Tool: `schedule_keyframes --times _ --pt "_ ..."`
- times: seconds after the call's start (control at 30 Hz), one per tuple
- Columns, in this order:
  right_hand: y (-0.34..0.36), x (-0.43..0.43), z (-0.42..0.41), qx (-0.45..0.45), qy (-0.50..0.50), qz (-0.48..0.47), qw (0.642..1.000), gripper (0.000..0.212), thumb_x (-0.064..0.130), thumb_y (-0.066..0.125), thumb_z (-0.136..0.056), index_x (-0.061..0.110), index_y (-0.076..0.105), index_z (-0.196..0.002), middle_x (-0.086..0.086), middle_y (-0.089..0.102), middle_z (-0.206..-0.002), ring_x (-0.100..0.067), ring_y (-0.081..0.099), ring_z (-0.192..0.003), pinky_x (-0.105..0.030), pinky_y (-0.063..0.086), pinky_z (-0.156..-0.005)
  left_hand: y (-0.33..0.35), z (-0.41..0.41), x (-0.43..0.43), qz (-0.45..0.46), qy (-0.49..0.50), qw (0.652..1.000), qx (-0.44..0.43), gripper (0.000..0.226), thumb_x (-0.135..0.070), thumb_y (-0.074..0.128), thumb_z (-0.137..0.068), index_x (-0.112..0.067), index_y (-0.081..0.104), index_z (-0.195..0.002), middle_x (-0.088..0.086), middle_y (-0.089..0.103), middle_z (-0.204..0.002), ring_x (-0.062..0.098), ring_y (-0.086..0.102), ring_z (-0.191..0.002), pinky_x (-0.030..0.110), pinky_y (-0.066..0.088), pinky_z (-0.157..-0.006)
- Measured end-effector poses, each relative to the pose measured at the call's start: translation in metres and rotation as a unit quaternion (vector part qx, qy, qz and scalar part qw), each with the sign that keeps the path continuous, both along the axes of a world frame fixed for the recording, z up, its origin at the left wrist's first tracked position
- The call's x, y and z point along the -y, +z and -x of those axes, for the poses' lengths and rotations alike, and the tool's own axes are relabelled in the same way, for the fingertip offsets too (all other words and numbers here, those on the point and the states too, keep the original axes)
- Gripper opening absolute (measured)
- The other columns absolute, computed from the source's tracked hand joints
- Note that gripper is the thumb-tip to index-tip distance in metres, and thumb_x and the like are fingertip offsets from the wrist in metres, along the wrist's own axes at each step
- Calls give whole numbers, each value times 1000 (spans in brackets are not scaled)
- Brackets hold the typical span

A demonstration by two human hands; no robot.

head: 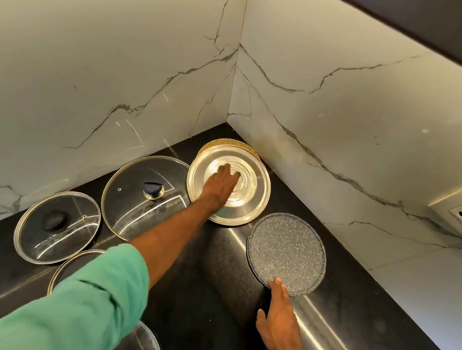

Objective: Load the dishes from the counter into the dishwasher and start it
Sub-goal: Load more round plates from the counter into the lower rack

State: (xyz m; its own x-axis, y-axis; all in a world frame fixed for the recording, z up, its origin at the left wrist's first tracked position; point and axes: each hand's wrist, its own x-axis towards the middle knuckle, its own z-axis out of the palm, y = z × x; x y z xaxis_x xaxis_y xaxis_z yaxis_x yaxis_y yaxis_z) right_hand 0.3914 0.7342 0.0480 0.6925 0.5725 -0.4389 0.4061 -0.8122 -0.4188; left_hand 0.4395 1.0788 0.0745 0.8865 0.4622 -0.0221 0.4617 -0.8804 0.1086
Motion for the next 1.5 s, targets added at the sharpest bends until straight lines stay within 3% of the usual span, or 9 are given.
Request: schedule_keyframes --times 0.17,0.27,0.43,0.67,0.8,1.13,1.23,1.33,1.5 --pt "7 -22 1 59 -51 -29 997 52 12 59 -95 15 47 -146 -5 42 -156 -24 41 -144 -38 37 -117 15 52 -28 8 41 999 21 38 -21 61 -97 -16 50 -134 18 48 -135 34 47 -125 43 51 -95" --pt "11 -43 -2 121 -52 -14 991 24 15 60 -94 18 65 -118 -2 71 -111 -25 70 -99 -41 58 -83 19 76 -32 10 15 999 37 40 -26 62 -97 -21 49 -134 16 49 -134 33 49 -123 43 50 -96" --pt "17 -60 -13 156 -29 41 986 13 19 57 -94 21 69 -91 1 69 -75 -23 70 -74 -36 55 -63 27 84 -19 9 -1 1000 24 48 -22 69 -93 -23 46 -135 16 48 -136 31 49 -123 39 52 -96" --pt "20 -61 -8 170 -26 69 983 13 14 61 -91 22 69 -87 1 68 -71 -23 68 -69 -34 50 -60 51 92 -33 -12 -6 997 77 40 -26 66 -93 -24 49 -129 13 50 -131 30 49 -118 39 54 -92" --pt "25 -67 -8 174 -12 80 981 19 4 54 -88 14 68 -80 -4 68 -72 -28 68 -69 -36 48 -58 45 123 -52 -16 33 999 39 29 -21 59 -97 -20 53 -126 17 51 -129 33 49 -118 41 52 -90" --pt "34 -82 -13 176 40 105 978 18 7 49 -94 14 66 -95 -5 71 -92 -26 70 -87 -38 54 -73 16 160 -60 -65 92 994 -13 32 -22 60 -98 -17 57 -130 19 56 -126 35 52 -113 44 51 -89" --pt "29 -81 -12 181 38 103 977 18 5 50 -94 14 65 -91 -4 70 -84 -24 70 -78 -37 54 -68 18 151 -50 -100 114 987 -57 37 -19 59 -98 -17 55 -134 20 50 -140 38 45 -129 48 44 -105" --pt "25 -82 -13 181 40 99 978 17 4 51 -94 13 64 -87 -4 69 -81 -23 68 -74 -36 54 -66 18 121 -30 -119 87 986 -73 53 -15 57 -96 -9 43 -147 25 32 -157 44 27 -146 51 23 -119" --pt "15 -79 -17 170 24 88 981 19 7 50 -91 13 67 -85 -4 70 -79 -24 69 -73 -37 55 -66 12 28 20 -3 -14 1000 -12 51 2 57 -87 1 46 -136 24 42 -145 38 42 -132 47 40 -108"
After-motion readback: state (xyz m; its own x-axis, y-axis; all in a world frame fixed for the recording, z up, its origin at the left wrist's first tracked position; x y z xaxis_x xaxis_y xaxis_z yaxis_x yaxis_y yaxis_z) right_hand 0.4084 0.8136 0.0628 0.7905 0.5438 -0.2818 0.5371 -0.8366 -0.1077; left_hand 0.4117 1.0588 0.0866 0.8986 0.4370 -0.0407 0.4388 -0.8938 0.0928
